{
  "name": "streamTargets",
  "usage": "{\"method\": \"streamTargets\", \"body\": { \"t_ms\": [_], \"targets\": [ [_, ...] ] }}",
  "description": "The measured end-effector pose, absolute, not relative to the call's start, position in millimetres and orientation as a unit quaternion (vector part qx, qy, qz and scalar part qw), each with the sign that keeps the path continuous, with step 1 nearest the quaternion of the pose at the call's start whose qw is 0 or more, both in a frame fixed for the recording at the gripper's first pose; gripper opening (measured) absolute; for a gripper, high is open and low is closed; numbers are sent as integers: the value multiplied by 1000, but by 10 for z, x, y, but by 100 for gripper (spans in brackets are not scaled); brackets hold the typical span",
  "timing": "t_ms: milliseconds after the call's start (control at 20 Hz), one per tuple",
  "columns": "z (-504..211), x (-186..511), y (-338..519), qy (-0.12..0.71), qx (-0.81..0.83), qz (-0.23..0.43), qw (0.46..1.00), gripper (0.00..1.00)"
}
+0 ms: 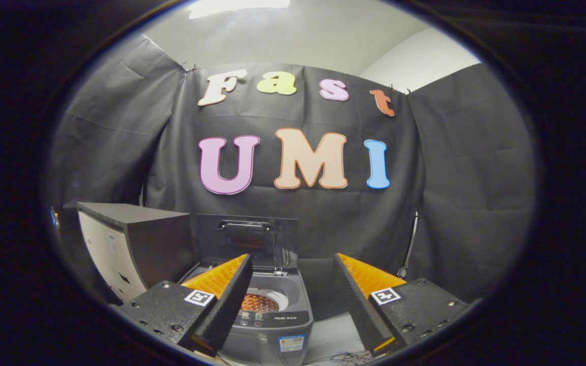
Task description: Put the clothes into the washing machine and then close the washing machine lid.
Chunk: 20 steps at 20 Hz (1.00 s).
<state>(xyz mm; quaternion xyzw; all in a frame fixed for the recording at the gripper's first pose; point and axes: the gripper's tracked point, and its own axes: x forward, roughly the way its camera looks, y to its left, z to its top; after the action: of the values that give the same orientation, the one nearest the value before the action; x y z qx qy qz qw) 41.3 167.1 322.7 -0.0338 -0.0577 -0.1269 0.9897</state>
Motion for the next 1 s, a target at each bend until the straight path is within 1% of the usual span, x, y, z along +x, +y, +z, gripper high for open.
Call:
{"method": "streamTargets", "body": {
  "t_ms": [300, 600, 750, 850, 1000],
  "targets": [
    [3173, 215, 1537, -64, -23, -137, 988, 96],
    [3283, 190, 1443, -81, -12, -142, 986, 96],
    [3403, 342, 1436, -86, -10, -145, 986, 97],
    [3522, 536, 1556, -90, -1, -129, 988, 98],
    [3770, 985, 1769, -99, 0, -103, 990, 97]
  ]
}}
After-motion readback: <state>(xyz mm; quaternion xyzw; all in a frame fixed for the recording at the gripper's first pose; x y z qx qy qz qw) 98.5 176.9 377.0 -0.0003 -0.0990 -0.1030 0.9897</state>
